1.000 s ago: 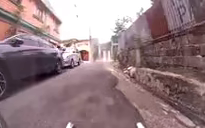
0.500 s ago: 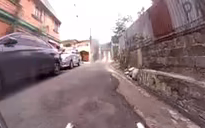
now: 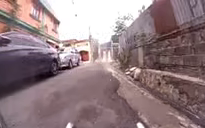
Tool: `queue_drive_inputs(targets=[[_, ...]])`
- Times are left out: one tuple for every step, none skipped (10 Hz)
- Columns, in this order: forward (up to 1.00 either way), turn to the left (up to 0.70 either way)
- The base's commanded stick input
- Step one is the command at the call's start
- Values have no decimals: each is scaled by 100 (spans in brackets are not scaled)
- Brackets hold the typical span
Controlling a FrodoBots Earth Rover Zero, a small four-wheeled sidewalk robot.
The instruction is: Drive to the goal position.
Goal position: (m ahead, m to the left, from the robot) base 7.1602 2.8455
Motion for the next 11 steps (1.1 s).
queue_drive_inputs(targets=[[36, 0], [36, 0], [36, 0], [36, 0], [36, 0], [36, 0], [36, 0], [36, 0], [36, 0], [36, 0], [36, 0]])
